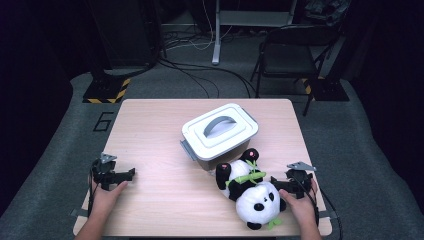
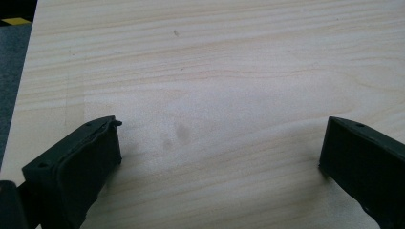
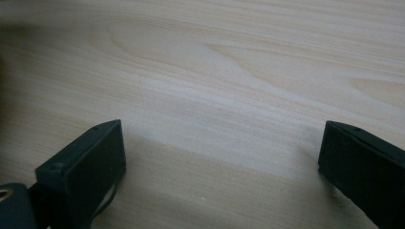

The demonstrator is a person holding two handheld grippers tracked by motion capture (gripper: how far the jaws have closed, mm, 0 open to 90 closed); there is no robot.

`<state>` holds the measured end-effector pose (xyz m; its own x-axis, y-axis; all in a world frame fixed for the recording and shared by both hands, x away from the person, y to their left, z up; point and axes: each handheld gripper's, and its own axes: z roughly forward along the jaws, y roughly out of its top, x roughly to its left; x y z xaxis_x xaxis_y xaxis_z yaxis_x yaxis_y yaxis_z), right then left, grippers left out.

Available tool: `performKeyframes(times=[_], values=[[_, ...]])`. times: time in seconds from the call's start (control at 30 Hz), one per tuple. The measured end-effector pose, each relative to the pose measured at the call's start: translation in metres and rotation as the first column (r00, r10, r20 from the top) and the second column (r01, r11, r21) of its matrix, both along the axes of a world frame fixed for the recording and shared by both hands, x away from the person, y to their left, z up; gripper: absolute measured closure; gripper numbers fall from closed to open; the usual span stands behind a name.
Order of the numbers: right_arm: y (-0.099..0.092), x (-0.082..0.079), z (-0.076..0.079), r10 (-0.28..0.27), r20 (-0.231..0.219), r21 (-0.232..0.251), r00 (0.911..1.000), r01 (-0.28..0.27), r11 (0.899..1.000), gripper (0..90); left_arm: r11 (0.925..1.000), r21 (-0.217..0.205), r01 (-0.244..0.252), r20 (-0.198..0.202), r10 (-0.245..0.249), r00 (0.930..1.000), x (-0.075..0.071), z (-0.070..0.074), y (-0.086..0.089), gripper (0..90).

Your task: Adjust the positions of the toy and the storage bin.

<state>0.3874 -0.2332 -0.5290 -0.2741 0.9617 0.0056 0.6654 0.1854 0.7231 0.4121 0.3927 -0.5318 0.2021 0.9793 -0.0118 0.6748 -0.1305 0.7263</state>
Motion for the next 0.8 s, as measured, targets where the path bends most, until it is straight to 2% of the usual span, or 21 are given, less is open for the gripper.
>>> performKeyframes(times=[0.6, 0.8], values=[[-0.0009, -0.0003, 0.0003, 0.004, 0.007, 0.005, 1.0000, -0.004, 1.000, 4.0, 0.9998, -0.003, 0.019, -0.003, -0.019, 0.9998, -0.0044, 0.0000, -0.0011, 0.0], [-0.0039, -0.0045, 0.0015, -0.022, 0.029, 0.014, 0.9993, 0.021, 1.000, 15.7, 0.9998, -0.003, 0.021, -0.003, -0.021, 0.9998, -0.0041, 0.0000, -0.0011, 0.0]])
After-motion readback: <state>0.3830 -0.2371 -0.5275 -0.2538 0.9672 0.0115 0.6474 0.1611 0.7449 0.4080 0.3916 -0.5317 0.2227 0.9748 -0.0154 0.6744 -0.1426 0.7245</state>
